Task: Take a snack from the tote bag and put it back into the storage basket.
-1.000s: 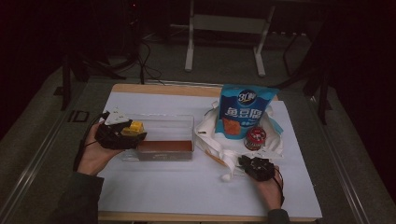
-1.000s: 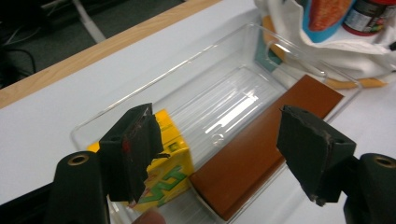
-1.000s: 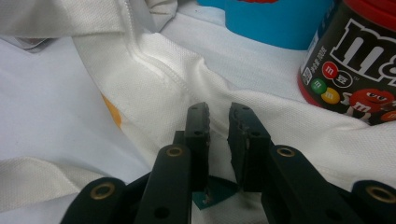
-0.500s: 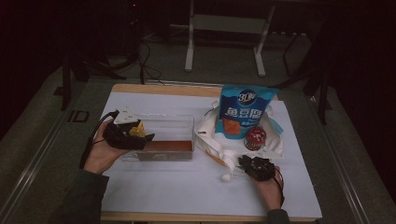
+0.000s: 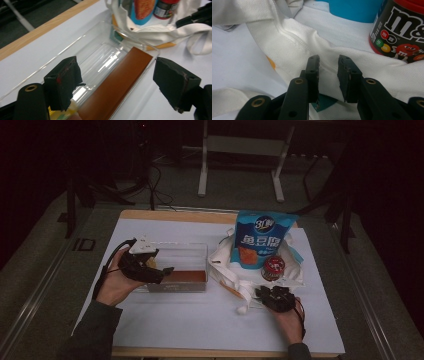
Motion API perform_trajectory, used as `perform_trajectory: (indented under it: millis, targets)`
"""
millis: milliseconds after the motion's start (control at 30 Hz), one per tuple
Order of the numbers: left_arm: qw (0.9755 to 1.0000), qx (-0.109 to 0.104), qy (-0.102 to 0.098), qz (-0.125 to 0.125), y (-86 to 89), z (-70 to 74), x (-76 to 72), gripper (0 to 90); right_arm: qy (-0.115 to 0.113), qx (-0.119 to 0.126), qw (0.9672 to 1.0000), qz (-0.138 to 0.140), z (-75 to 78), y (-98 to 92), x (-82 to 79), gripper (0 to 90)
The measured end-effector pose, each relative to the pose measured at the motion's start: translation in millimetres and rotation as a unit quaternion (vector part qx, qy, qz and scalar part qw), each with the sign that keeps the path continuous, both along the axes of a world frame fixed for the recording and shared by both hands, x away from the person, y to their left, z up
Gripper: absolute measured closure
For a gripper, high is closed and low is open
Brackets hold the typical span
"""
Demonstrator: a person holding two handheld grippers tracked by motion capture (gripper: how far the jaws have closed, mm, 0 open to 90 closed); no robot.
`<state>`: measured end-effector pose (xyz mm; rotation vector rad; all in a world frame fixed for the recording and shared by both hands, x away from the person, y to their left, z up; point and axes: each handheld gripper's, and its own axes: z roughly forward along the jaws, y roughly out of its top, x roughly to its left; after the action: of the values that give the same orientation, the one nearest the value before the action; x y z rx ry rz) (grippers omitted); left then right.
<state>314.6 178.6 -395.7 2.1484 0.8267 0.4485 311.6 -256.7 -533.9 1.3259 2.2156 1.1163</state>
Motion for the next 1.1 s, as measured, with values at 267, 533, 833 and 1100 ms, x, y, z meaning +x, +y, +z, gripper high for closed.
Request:
perform_trajectory:
  millis: [267, 533, 833, 1100]
  targets:
    - [0.9996, -0.006, -0.020, -0.018, -15.5, -0.9, 0.8, 18.1, 0.011, -0.006, 0.9999, 0.011, 11.0, -3.0, 0.8, 71.1]
    - [0.9989, -0.004, -0.020, -0.042, -29.2, -4.5, -0.5, 18.9, 0.005, -0.020, 0.9998, 0.006, 28.8, -12.7, 0.4, 60.0]
    - [0.9983, -0.004, -0.040, -0.043, -36.6, -11.9, -4.3, 32.3, 0.014, -0.041, 0.9990, 0.004, 45.3, -19.6, 7.3, 51.1]
    - [0.9980, -0.011, -0.028, -0.055, -42.9, -19.9, -4.7, 35.0, 0.011, -0.051, 0.9985, 0.016, 55.2, -19.7, 14.7, 44.7]
